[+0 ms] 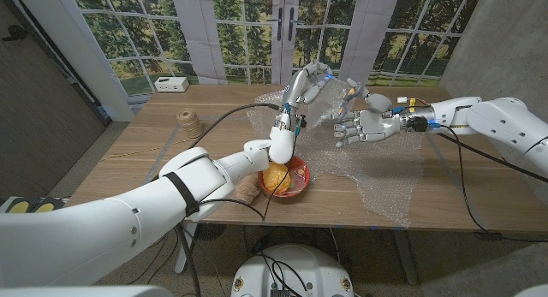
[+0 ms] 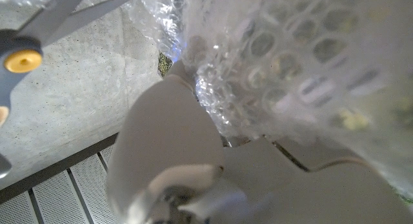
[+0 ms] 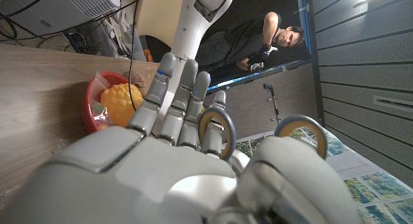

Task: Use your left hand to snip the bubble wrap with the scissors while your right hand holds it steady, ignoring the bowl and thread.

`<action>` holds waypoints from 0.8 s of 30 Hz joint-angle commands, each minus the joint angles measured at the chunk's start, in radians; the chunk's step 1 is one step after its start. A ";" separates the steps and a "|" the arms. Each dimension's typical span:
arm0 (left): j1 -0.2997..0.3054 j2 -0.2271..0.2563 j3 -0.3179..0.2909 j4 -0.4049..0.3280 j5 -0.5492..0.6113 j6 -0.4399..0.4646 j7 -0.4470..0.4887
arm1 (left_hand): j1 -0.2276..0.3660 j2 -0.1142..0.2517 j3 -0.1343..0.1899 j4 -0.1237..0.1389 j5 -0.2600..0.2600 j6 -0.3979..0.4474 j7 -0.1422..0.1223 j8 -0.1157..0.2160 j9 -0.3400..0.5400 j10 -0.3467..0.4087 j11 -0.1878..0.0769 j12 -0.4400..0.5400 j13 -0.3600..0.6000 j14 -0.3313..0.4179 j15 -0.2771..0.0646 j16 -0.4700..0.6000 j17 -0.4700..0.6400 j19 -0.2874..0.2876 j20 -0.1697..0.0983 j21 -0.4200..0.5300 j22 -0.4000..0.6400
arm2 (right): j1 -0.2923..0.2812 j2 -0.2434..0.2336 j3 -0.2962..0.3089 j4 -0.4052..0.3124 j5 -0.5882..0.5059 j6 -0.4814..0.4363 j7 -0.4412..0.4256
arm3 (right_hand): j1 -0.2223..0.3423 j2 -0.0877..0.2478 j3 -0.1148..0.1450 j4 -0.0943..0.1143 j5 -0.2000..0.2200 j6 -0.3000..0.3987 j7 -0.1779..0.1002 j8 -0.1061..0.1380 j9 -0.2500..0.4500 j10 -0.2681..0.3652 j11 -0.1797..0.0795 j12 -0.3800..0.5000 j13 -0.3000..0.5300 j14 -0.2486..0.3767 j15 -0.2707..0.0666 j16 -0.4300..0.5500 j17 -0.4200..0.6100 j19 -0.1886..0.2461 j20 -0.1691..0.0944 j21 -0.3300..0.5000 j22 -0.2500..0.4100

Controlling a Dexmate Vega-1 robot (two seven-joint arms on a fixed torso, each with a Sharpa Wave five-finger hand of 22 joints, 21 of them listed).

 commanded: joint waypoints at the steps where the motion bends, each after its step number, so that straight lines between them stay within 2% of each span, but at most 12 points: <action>1: -0.005 -0.007 0.002 0.027 -0.024 -0.027 0.001 | -0.001 0.011 -0.002 0.002 0.003 -0.009 -0.001 0.005 0.002 -0.007 -0.004 -0.001 0.005 -0.003 0.000 0.005 0.000 -0.006 -0.089 0.000 0.003 | -0.038 -0.016 0.039 -0.023 0.016 0.024 -0.061 | 0.034 0.013 0.009 -0.011 0.009 -0.070 0.091 0.012 0.003 0.036 -0.011 0.015 0.001 0.031 -0.032 0.020 0.007 0.020 -0.004 -0.005 0.000; 3: -0.021 -0.007 0.070 0.045 -0.123 -0.035 -0.008 | -0.002 0.012 -0.002 0.003 0.003 -0.010 0.001 0.005 0.002 -0.007 -0.006 -0.001 0.007 -0.003 0.000 0.006 0.001 -0.006 -0.088 0.000 0.004 | -0.055 -0.019 0.052 -0.031 0.020 0.039 -0.077 | 0.061 0.015 0.015 -0.024 0.011 -0.043 0.085 0.018 0.003 0.068 -0.024 0.024 -0.003 0.048 -0.043 0.030 0.009 0.029 -0.008 -0.004 0.000; 6: -0.033 0.003 0.151 0.040 -0.233 -0.036 -0.024 | -0.003 0.012 -0.002 0.003 0.004 -0.009 -0.001 0.008 0.004 -0.006 -0.006 -0.001 0.006 -0.004 0.000 0.007 0.000 -0.007 -0.088 -0.001 0.006 | -0.056 -0.021 0.053 -0.031 0.021 0.037 -0.082 | 0.074 0.017 0.018 -0.029 0.012 -0.030 0.082 0.020 0.003 0.072 -0.025 0.027 -0.003 0.062 -0.049 0.038 0.011 0.034 -0.009 -0.003 0.000; 10: -0.040 0.009 0.211 0.035 -0.342 -0.053 -0.056 | -0.003 0.013 -0.002 0.003 0.004 -0.012 0.000 0.009 0.005 -0.008 -0.004 -0.001 0.007 -0.006 0.000 0.007 -0.001 -0.008 -0.089 -0.002 0.007 | -0.047 -0.022 0.042 -0.026 0.009 0.035 -0.068 | 0.091 0.020 0.022 -0.037 0.013 -0.019 0.079 0.020 0.003 0.086 -0.030 0.032 -0.003 0.073 -0.055 0.045 0.013 0.040 -0.013 -0.003 0.000; 13: -0.035 0.009 0.214 0.033 -0.430 -0.081 -0.122 | -0.004 0.013 -0.001 0.003 0.004 -0.012 -0.001 0.010 0.005 -0.009 -0.004 0.000 0.010 -0.006 0.000 0.008 0.000 -0.009 -0.088 -0.003 0.010 | -0.038 -0.019 0.031 -0.019 0.003 0.027 -0.060 | 0.099 0.023 0.024 -0.039 0.013 -0.017 0.079 0.017 0.003 0.087 -0.029 0.035 0.000 0.074 -0.051 0.047 0.014 0.042 -0.012 -0.003 0.000; 17: -0.034 0.009 0.219 0.032 -0.485 -0.092 -0.158 | -0.003 0.013 0.000 0.003 0.005 -0.014 -0.002 0.011 0.006 -0.009 -0.005 0.001 0.010 -0.009 0.000 0.006 -0.003 -0.014 -0.087 -0.006 0.012 | -0.031 -0.017 0.022 -0.013 0.002 0.014 -0.059 | 0.104 0.026 0.025 -0.041 0.013 -0.015 0.079 0.016 0.003 0.089 -0.031 0.037 0.002 0.074 -0.052 0.048 0.015 0.043 -0.012 -0.004 0.000; 24: -0.029 0.009 0.209 0.031 -0.529 -0.106 -0.196 | -0.004 0.014 0.001 0.003 0.005 -0.013 0.000 0.015 0.009 -0.011 -0.005 0.001 0.012 -0.010 0.000 0.008 -0.003 -0.016 -0.089 -0.009 0.014 | -0.032 -0.018 0.025 -0.012 -0.007 0.026 -0.065 | 0.113 0.031 0.027 -0.042 0.013 -0.012 0.080 0.013 0.003 0.092 -0.032 0.038 0.002 0.079 -0.057 0.052 0.016 0.048 -0.014 -0.004 0.001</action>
